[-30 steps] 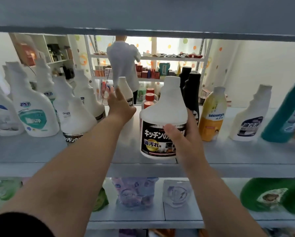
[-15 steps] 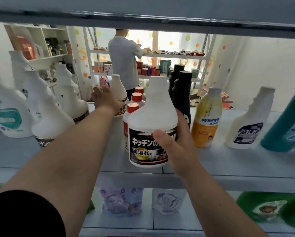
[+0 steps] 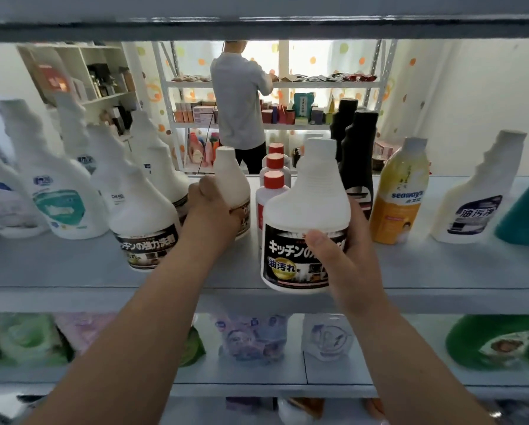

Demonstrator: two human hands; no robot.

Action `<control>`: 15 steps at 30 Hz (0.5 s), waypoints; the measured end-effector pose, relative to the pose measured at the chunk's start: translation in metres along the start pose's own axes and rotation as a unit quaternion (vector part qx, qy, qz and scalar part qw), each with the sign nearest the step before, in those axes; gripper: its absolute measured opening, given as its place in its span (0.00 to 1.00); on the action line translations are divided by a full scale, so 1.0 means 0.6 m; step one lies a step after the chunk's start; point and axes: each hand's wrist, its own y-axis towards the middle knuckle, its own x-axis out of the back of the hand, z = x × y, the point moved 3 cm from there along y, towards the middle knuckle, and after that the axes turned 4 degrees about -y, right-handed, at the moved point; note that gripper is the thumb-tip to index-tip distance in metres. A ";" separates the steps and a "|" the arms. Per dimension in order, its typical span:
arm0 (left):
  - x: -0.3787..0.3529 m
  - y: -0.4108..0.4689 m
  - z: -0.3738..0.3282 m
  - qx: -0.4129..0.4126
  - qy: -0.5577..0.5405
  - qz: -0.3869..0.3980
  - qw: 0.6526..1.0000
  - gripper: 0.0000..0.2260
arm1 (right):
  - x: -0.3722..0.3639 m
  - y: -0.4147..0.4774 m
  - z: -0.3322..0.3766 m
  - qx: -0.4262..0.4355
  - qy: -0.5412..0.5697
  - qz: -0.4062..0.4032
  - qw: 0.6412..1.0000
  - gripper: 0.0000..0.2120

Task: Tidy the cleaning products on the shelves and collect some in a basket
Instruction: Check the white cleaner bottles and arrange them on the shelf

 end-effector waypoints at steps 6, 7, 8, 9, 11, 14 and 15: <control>0.038 -0.109 0.023 -0.105 -0.076 -0.011 0.991 0.36 | -0.035 -0.037 0.011 0.022 -0.019 -0.019 0.999 0.32; 0.047 -0.121 0.031 -0.111 -0.090 -0.013 0.990 0.36 | -0.043 -0.043 0.012 0.019 -0.020 -0.020 0.999 0.31; 0.056 -0.131 0.041 -0.111 -0.107 -0.015 0.988 0.36 | -0.052 -0.050 0.014 0.016 -0.025 -0.022 0.999 0.31; 0.067 -0.140 0.052 -0.107 -0.126 -0.017 0.986 0.37 | -0.061 -0.056 0.016 0.014 -0.032 -0.027 0.999 0.30; 0.091 -0.155 0.080 -0.093 -0.159 -0.019 0.983 0.37 | -0.078 -0.066 0.021 0.016 -0.052 -0.038 0.998 0.28; 0.132 -0.171 0.124 -0.078 -0.187 -0.017 0.979 0.36 | -0.110 -0.075 0.020 0.007 -0.064 -0.040 0.997 0.29; 0.146 -0.173 0.139 -0.068 -0.202 -0.016 0.977 0.36 | -0.122 -0.076 0.018 0.002 -0.064 -0.040 0.997 0.30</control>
